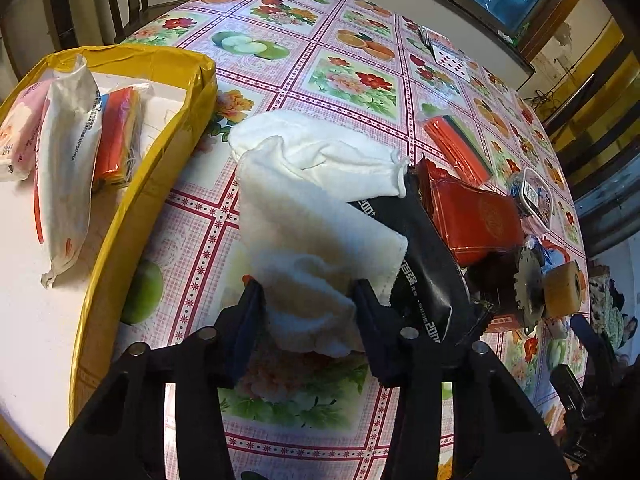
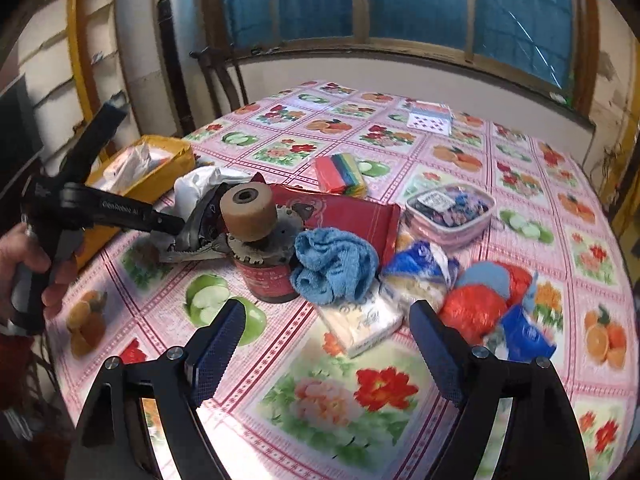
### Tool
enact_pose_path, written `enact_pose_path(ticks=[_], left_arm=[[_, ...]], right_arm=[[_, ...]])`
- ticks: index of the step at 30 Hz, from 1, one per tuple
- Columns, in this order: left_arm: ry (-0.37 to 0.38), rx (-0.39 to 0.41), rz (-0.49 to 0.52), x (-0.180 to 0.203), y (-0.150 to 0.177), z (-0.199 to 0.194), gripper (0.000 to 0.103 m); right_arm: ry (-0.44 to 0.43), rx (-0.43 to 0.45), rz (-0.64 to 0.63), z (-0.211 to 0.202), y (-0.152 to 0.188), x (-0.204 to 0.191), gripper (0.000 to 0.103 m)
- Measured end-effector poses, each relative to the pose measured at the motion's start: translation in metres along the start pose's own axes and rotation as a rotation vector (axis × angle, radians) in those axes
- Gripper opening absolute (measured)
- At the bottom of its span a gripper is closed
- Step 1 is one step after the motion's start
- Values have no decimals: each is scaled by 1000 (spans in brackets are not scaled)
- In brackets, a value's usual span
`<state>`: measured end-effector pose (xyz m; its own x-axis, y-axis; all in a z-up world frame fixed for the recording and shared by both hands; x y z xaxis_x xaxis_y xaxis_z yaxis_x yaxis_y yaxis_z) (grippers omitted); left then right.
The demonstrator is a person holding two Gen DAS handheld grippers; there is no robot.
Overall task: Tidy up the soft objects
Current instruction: 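Grasp the white cloth with the left tool while the right tool grasps the blue knitted cloth, then carry both cloths into the yellow-rimmed box and open both tools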
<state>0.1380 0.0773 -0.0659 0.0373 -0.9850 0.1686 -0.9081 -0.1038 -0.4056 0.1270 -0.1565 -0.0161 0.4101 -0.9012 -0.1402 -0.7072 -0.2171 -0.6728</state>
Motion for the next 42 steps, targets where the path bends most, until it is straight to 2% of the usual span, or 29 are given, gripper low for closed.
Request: enact_pose_path(ticks=[2, 12, 13, 14, 17, 20, 23, 28, 30, 31, 32, 35, 42], left_arm=[[2, -1, -1, 0, 1, 0, 45], [2, -20, 7, 1, 2, 0, 45], [-1, -23, 10, 1, 2, 0, 45], [-3, -26, 11, 2, 2, 0, 45], [-4, -34, 16, 3, 1, 1, 45], [-7, -38, 19, 4, 1, 1, 45], [-4, -39, 19, 3, 1, 1, 45], [0, -35, 16, 4, 0, 2, 45], [-1, -33, 20, 4, 0, 2, 44], [-9, -33, 27, 4, 0, 2, 42], [-14, -31, 30, 4, 1, 2, 34], [-20, -30, 34, 2, 2, 1, 27], [-9, -22, 47, 1, 12, -5, 16]], right_arm=[[-21, -23, -47, 9, -5, 0, 85], [-171, -140, -112, 40, -21, 10, 84], [-163, -137, -134, 41, -22, 8, 79], [-157, -147, -149, 45, -23, 6, 67], [-150, -191, -188, 57, -20, 3, 52], [-139, -195, -209, 62, -18, 4, 47], [-152, -172, -178, 56, -18, 7, 43], [-155, -149, -112, 42, -7, 11, 42], [-185, -147, -71, 35, -1, 11, 42], [-189, -142, -64, 30, 3, 9, 42], [-191, -137, -60, 26, 7, 7, 42], [-235, -140, -15, 16, 18, 1, 42], [-292, -121, 29, -5, 36, -15, 42]])
Point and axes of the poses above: each gripper's, at about its wrist camera, not at the fingertips, and z roughly the way its jaws point, x to its right, y to its underside, the point moved 5 cm from there along z, roughly the way its jaws point, and after that the axes turned 12 degrees about z, right-handed, at the moved point
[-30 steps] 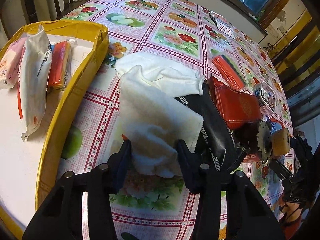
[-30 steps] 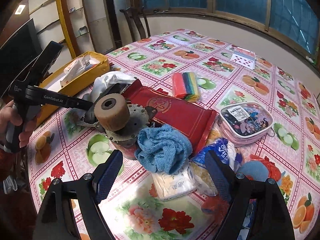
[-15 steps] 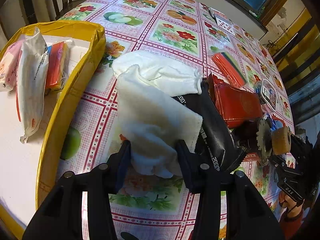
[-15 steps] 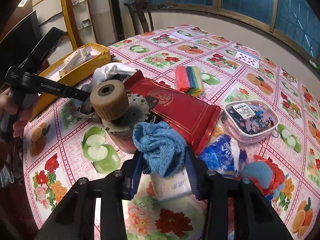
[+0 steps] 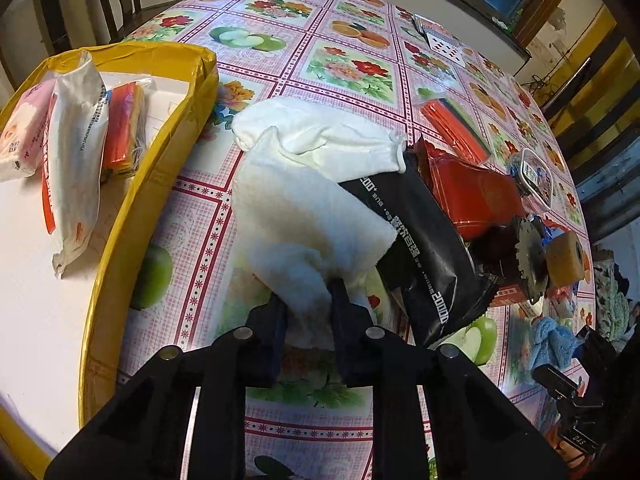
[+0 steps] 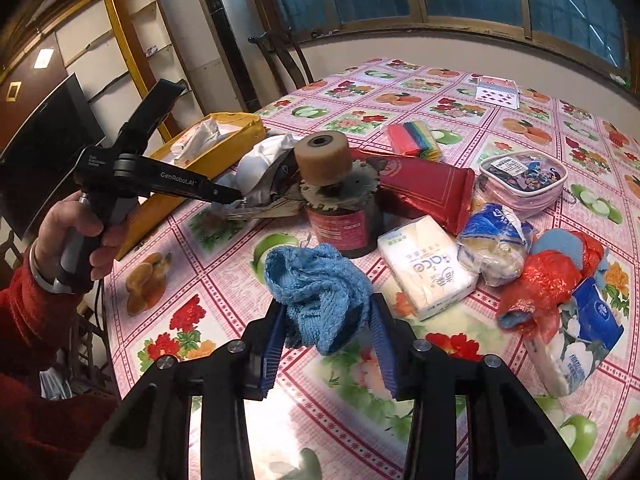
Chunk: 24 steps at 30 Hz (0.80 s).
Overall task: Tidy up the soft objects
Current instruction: 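Carry both cloths into the yellow-rimmed box and open both tools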
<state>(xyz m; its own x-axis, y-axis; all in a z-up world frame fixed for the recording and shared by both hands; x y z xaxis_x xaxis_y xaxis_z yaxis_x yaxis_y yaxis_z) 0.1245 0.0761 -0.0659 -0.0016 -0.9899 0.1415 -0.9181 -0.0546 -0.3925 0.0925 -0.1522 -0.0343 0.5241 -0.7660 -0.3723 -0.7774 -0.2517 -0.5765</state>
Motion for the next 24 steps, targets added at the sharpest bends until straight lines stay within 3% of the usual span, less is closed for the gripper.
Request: enact_pose_path(ticks=[13, 24], left_arm=[[41, 78, 57, 6, 23, -48, 12], [-40, 181, 45, -42, 18, -107, 12]], right_arm=[[-120, 42, -16, -1, -10, -61, 42], [-216, 49, -52, 32, -50, -135, 43]])
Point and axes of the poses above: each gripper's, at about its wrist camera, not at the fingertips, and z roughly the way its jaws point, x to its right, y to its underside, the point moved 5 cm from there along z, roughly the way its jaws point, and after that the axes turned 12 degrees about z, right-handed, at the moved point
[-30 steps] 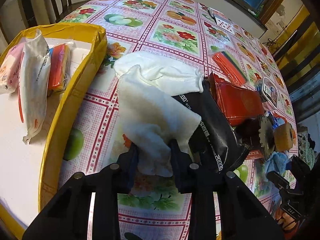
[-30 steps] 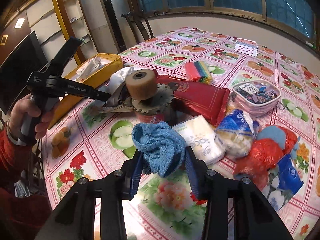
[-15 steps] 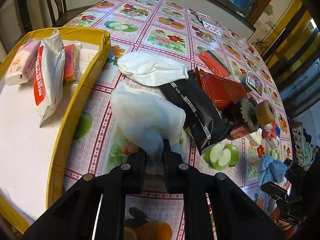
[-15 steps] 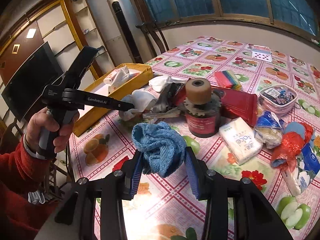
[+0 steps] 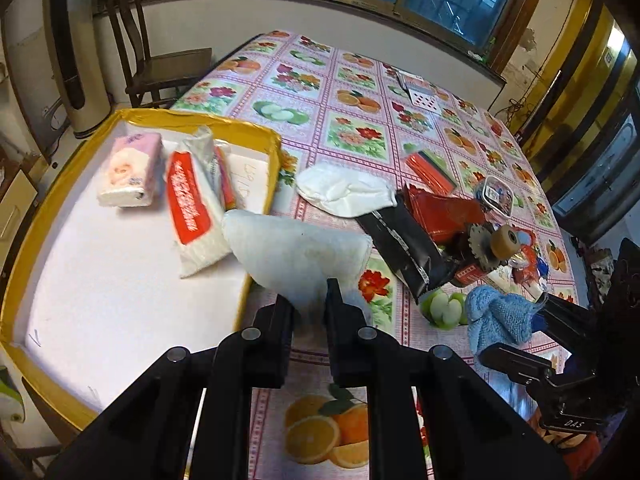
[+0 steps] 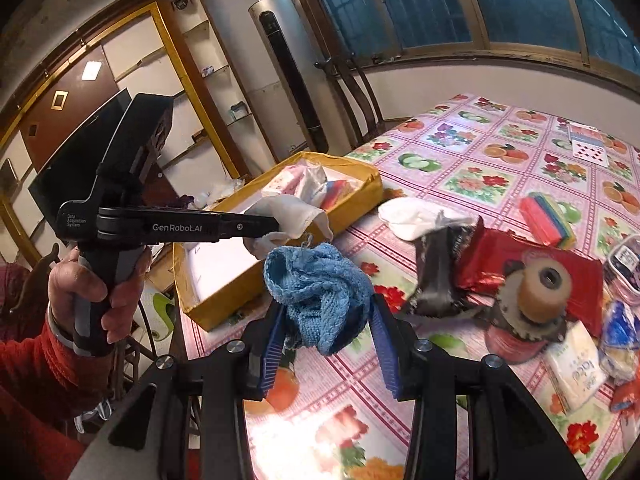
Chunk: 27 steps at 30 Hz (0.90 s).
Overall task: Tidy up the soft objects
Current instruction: 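Carry both cloths into the yellow-rimmed box and open both tools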
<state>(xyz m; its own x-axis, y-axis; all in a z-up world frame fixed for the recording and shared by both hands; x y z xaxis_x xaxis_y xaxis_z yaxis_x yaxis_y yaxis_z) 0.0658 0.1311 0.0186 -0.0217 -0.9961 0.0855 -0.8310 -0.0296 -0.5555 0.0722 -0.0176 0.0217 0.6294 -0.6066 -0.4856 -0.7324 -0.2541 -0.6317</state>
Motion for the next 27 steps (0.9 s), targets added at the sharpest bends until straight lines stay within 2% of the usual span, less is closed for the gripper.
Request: enact_pose_path(ticks=[6, 11, 18, 22, 24, 25, 26, 27], left_arm=[[-99, 28, -52, -57, -7, -15, 12], [-146, 8, -120, -103, -4, -1, 12], [-135, -67, -163, -130, 7, 37, 12], [-134, -90, -167, -133, 13, 51, 13], [-116, -98, -181, -134, 15, 56, 13], [-111, -98, -190, -135, 16, 57, 19], [-110, -100, -192, -135, 17, 58, 30], [-117, -103, -191, -136, 17, 59, 37]], right_arm=[[-39, -17, -12, 55, -34, -38, 43], [-9, -51, 12, 109, -61, -50, 43], [174, -60, 66, 167, -91, -32, 44], [239, -96, 48, 192, -95, -25, 47], [265, -78, 31, 196, -97, -24, 50], [269, -71, 31, 196, -97, -23, 54], [266, -63, 35, 194, -97, -23, 57], [260, -55, 39, 192, -97, -23, 59]])
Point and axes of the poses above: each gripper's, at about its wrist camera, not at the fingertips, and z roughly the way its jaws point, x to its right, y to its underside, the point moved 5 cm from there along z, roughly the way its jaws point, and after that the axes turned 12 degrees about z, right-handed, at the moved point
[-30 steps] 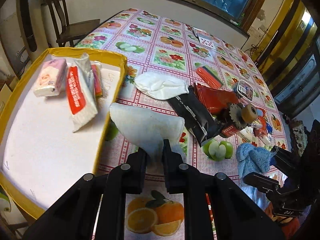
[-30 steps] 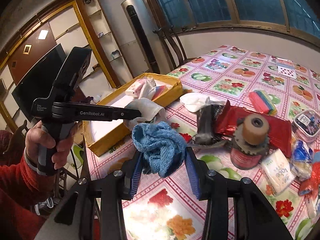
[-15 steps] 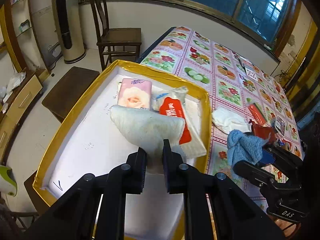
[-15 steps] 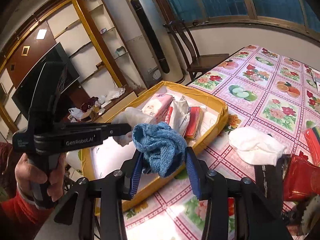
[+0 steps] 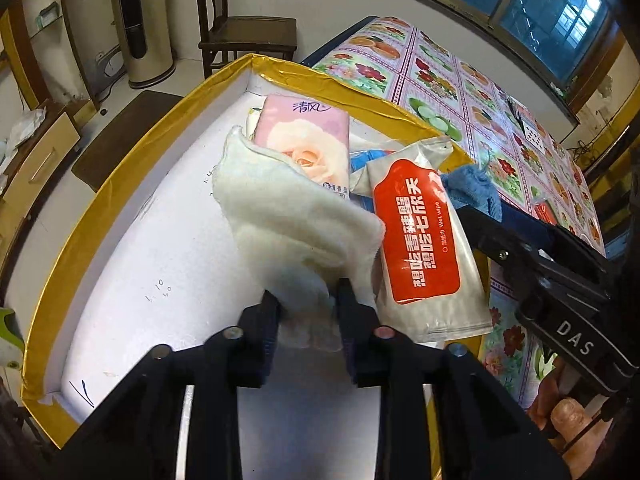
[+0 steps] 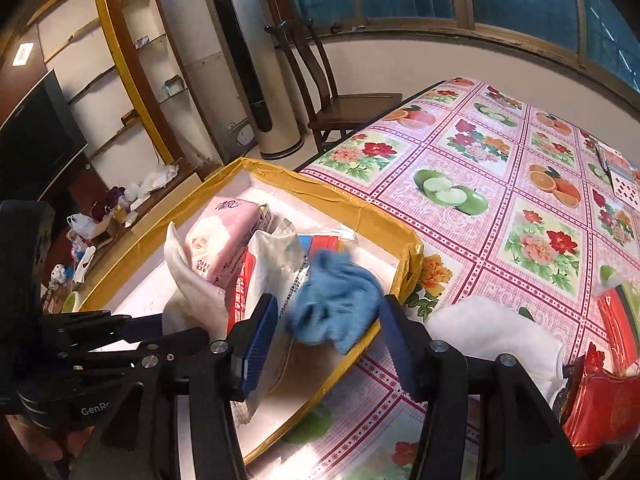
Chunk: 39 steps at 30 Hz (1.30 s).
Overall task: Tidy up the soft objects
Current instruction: 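Carry both cloths into the yellow-rimmed box and open both tools, then withdraw both open tools from the box back toward the table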
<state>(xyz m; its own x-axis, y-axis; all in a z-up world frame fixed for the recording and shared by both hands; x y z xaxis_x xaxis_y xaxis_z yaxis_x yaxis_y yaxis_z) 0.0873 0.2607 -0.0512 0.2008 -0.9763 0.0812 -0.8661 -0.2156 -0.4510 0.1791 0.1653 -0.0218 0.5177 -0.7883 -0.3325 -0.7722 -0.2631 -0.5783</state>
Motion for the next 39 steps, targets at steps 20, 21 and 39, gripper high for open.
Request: enact_pose_path(ticks=[20, 21, 39], left_arm=[[-120, 122, 81, 39, 20, -36, 63], [-114, 129, 90, 45, 22, -39, 63], [-2, 147, 206, 150, 38, -44, 73]], right_arm=[[-116, 94, 49, -104, 63, 20, 78], [-108, 105, 50, -111, 67, 23, 79], [5, 181, 219, -209, 145, 133, 101]])
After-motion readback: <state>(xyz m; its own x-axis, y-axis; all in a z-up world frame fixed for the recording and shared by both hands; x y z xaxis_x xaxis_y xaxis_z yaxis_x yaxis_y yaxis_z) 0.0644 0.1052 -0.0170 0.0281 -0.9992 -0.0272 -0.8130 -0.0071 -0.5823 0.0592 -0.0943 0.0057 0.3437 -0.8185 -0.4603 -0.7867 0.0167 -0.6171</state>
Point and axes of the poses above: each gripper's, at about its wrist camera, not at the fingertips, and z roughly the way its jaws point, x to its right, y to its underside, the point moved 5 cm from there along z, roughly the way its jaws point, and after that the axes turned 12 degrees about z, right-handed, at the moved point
